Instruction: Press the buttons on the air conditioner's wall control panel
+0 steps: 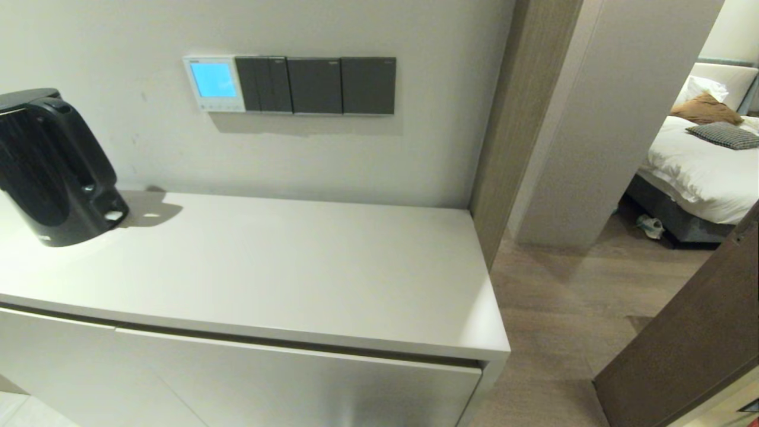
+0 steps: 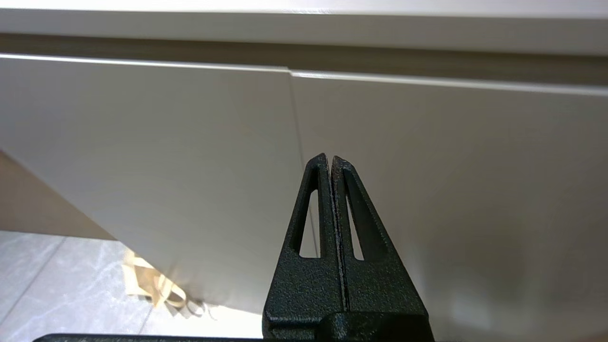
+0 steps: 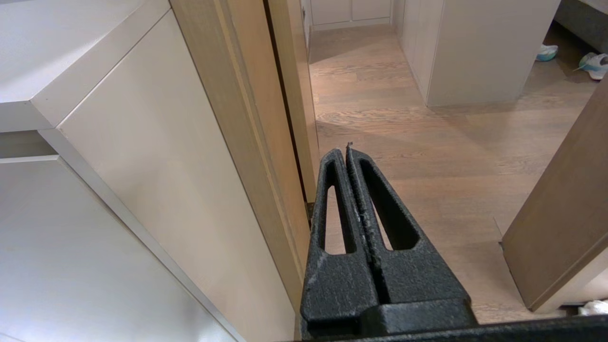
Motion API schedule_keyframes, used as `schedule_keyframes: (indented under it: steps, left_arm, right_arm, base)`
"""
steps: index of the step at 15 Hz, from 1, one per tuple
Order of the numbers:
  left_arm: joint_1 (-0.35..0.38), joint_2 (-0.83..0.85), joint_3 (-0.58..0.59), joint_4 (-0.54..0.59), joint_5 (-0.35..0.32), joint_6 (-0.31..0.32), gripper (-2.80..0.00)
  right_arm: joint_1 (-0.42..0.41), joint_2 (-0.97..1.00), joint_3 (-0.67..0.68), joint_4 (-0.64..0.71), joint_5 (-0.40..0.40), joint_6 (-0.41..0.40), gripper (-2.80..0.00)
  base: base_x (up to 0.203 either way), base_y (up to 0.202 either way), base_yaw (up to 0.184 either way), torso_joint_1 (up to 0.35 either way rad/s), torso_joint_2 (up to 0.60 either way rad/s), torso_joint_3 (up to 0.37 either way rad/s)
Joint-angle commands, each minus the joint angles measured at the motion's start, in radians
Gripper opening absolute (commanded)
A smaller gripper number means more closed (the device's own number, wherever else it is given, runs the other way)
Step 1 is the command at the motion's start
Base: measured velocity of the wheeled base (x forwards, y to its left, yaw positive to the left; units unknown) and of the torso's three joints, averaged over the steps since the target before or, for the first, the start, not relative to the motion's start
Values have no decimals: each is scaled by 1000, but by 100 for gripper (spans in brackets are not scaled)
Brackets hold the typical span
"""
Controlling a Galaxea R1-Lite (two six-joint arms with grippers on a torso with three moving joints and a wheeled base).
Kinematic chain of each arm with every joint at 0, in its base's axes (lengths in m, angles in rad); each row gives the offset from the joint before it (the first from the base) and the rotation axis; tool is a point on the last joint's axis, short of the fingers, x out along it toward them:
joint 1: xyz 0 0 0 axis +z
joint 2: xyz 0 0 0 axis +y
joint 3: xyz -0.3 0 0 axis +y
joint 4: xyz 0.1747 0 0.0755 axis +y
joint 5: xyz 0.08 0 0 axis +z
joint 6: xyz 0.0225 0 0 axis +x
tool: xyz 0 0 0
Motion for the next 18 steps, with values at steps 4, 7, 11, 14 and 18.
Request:
schedule_keyframes:
  steps: [4,7,11,14,18]
  left_arm:
    - [-4,-6,0,50,-9,-2,-280]
    - [-56,-84,2,69,-34,10,-280]
    - [-69,-164,3,158,-44,15,-280]
    - [-69,-202,1,158,-44,15,-280]
    - [-69,-275,-1,160,-44,18,-280]
  right_arm:
    - [0,1,2,0,0,0,-280]
    - [0,1,2,0,0,0,-280]
    - [0,1,2,0,0,0,-280]
    - [0,1,2,0,0,0,-280]
    - [0,0,2,0,0,0,-280]
  base:
    - [0,0,0,0,0,0]
    - [0,0,0,0,0,0]
    - [0,0,0,0,0,0]
    - [0,0,0,0,0,0]
    - [0,0,0,0,0,0]
